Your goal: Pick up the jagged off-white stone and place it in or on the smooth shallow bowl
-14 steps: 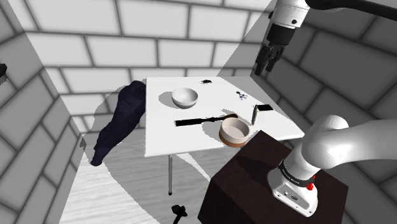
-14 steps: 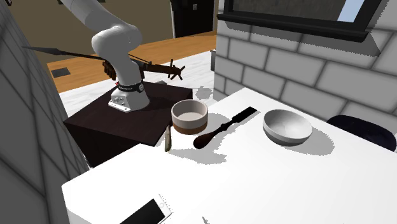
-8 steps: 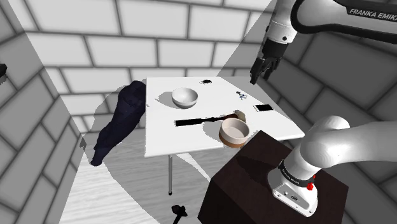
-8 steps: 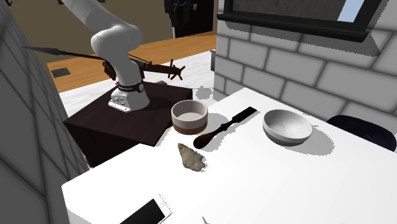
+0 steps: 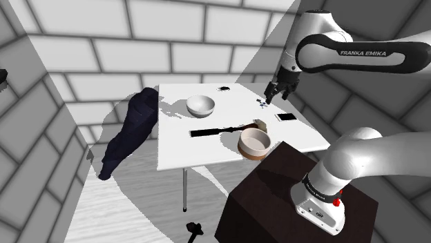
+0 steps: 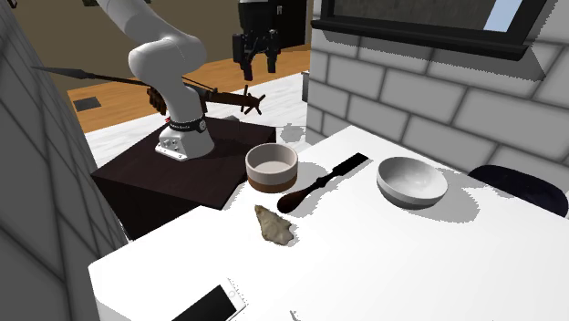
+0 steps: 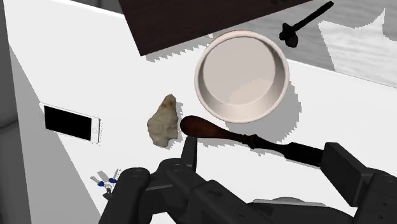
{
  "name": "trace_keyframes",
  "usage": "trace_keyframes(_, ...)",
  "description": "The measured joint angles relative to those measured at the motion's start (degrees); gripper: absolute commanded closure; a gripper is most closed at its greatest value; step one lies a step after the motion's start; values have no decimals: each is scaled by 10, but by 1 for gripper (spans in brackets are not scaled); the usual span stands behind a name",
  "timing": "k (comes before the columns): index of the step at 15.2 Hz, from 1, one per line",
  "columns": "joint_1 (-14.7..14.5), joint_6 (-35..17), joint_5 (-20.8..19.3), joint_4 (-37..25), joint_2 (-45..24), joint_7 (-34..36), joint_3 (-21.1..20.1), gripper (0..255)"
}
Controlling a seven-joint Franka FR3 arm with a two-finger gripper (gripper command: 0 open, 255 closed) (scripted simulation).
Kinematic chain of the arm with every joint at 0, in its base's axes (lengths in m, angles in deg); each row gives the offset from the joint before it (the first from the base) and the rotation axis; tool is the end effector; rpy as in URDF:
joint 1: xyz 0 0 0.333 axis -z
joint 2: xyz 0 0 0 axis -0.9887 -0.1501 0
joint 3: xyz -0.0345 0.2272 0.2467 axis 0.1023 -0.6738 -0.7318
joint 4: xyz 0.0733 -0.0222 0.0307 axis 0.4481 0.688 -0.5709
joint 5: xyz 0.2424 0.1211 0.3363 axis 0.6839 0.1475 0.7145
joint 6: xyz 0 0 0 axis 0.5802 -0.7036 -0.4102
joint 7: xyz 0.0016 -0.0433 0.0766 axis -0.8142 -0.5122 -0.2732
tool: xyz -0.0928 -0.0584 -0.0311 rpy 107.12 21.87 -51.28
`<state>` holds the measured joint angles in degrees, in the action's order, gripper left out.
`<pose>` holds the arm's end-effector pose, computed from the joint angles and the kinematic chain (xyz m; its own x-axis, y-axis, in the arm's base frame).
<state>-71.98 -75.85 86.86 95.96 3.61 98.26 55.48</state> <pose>0.3344 -0.0504 0.4809 0.9468 -0.3113 0.0813 -0.3156 -0.9478 0.0465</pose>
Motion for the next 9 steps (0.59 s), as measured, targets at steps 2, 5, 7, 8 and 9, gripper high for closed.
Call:
trace_keyframes(2,17,-38,-13,22,-10,21,-4,0)
trace_keyframes(5,47,-111,-36,58,-39,54,-9,0)
trace_keyframes(7,68,-157,-51,84,-54,80,-15,0)
trace_keyframes(8,83,-182,-62,93,-66,89,-13,0)
trace_keyframes(9,96,-206,-73,98,-82,102,-16,0)
